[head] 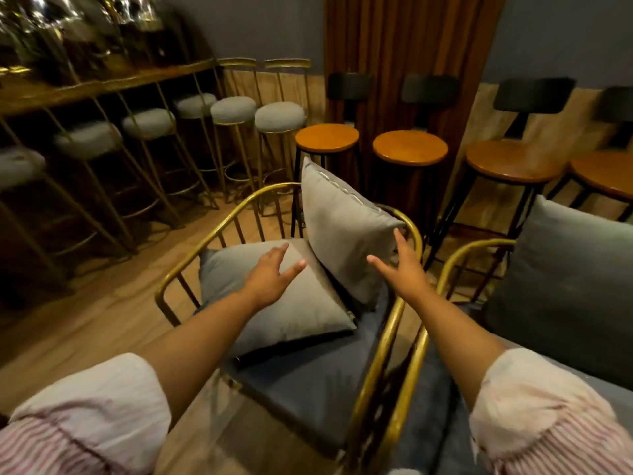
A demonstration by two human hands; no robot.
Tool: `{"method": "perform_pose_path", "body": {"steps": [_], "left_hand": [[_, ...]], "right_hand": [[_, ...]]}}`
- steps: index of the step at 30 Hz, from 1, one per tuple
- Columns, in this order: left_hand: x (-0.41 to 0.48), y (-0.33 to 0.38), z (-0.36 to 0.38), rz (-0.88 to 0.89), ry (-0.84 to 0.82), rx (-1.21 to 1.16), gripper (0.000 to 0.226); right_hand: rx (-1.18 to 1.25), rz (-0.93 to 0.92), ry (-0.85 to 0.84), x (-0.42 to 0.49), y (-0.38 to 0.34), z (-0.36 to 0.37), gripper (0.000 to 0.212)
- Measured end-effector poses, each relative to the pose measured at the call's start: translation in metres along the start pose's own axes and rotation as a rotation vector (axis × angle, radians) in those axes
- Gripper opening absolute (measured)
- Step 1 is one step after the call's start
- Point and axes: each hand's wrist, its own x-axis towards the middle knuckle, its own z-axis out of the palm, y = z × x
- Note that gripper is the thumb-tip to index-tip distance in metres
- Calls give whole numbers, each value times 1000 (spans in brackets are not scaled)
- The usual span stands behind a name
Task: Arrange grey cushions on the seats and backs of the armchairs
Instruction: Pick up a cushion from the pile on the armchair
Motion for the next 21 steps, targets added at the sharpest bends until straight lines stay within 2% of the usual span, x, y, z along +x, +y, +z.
{"method": "perform_pose_path", "body": {"steps": [8, 11, 21], "left_hand": [[88, -50, -28, 11, -90, 47, 72], [134, -53, -24, 28, -111, 46, 71], [282, -46, -27, 0, -203, -240, 73]], "right_hand": [[24, 154, 128, 49, 1, 56, 101], [39, 190, 237, 82, 11, 59, 106], [150, 380, 580, 162, 37, 92, 135]]}}
